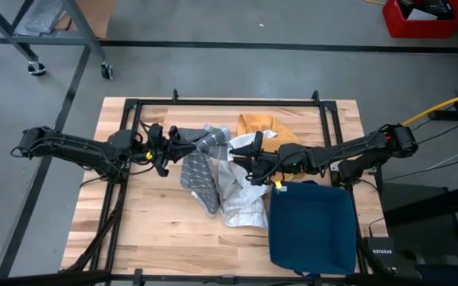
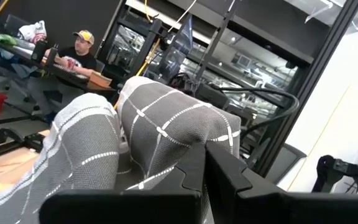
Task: Fold towel
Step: Fold the gray towel
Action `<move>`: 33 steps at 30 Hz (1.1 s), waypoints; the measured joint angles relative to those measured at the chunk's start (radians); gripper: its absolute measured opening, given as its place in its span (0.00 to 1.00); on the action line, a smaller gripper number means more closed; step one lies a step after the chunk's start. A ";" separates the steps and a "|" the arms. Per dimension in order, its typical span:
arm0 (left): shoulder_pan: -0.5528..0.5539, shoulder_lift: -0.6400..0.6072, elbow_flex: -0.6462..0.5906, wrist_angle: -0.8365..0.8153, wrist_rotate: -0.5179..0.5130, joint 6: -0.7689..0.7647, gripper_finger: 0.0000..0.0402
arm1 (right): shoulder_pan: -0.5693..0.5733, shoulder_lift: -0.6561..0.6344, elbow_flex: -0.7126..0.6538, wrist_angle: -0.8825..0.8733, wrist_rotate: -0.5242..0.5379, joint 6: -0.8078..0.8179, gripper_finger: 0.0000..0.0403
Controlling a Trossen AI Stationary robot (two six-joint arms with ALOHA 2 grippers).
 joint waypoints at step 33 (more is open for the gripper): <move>0.010 -0.006 0.000 0.012 0.005 0.001 0.00 | 0.000 0.056 0.000 0.192 0.185 0.004 0.02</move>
